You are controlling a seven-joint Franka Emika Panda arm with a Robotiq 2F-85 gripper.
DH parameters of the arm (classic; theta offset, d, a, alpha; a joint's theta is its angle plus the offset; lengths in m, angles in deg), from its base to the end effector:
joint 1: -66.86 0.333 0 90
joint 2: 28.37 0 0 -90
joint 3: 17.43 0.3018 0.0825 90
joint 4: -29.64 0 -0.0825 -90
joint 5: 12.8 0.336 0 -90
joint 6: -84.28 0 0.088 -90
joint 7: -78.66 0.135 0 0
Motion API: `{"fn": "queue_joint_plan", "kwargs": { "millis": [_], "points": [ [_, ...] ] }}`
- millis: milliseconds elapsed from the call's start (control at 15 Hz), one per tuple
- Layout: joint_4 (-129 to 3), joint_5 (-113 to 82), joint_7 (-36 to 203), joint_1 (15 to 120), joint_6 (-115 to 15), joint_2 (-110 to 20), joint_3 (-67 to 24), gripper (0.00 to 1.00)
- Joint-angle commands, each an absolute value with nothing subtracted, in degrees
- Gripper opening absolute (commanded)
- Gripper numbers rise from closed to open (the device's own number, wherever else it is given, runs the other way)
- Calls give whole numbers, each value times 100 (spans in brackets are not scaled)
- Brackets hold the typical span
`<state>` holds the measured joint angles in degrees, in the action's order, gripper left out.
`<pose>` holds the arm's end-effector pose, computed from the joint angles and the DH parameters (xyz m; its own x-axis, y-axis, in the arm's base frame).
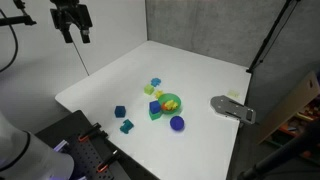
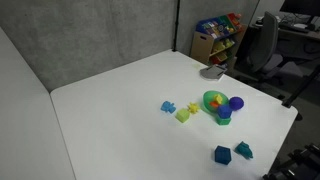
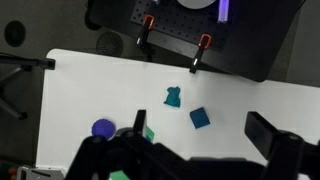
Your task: Put the green thing into the bowl
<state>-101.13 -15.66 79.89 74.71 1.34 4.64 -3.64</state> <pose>0.2792 0.1156 0.5100 0.9288 0.2627 -0.2615 0.3152 -0.9310 0.1843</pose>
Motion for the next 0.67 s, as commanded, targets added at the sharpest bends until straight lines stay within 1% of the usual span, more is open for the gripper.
{"fn": "queue_joint_plan", "kwargs": {
  "millis": [0,600],
  "points": [
    [-10099,-1606,8044,7595,148,441,-457,100],
    [-10142,-1663,8099,7568,25,421,-457,100]
  ]
}}
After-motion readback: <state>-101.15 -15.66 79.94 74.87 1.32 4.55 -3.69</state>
